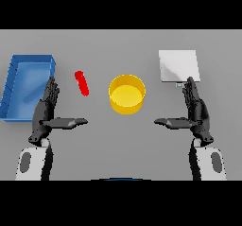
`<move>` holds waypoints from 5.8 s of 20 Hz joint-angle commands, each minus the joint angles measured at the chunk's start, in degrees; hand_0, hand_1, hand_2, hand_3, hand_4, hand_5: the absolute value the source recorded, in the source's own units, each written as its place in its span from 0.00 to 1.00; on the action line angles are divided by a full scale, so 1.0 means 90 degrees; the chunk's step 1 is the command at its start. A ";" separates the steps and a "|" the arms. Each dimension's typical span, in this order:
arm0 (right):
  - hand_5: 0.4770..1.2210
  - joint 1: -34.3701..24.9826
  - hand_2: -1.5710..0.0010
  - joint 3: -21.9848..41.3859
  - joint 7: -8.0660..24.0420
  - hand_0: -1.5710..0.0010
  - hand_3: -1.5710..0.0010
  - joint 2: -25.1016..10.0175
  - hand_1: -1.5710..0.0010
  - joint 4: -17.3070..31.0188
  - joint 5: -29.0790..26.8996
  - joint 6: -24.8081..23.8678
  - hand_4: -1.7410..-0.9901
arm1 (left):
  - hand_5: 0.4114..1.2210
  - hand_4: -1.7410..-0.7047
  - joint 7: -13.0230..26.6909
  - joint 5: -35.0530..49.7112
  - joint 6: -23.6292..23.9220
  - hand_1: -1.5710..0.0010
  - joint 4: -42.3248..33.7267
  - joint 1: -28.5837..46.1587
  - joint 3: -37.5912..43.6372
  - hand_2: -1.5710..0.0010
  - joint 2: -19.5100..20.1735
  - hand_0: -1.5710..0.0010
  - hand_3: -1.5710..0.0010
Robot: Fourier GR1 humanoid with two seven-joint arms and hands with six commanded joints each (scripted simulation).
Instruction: Pick up the red beaker and tilt it to pour out 1 green nut into yellow bowl. Pick up the yellow bowl and place it on the metallic measuring scale.
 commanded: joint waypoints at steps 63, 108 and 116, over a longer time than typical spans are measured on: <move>0.22 0.0640 1.00 0.0722 -0.0443 1.00 1.00 -0.0291 1.00 -0.0758 0.1521 -0.0449 0.64 | 0.90 0.12 -0.0994 -0.0964 0.0746 0.06 0.4348 -0.3437 0.0315 0.06 -0.0064 0.06 0.08; 0.21 0.0778 1.00 0.0714 -0.0550 1.00 1.00 -0.0114 1.00 -0.0850 0.1433 -0.0512 0.60 | 1.00 0.01 0.0398 -0.6512 -0.1695 0.00 0.4459 -0.6984 -0.6237 0.00 0.1985 0.00 0.03; 0.15 0.0695 1.00 0.0757 -0.0424 1.00 1.00 -0.0081 1.00 -0.0681 0.1679 -0.0675 0.64 | 1.00 0.00 0.0089 -0.7082 -0.1917 0.00 0.4858 -0.7677 -0.7123 0.00 0.1856 0.00 0.00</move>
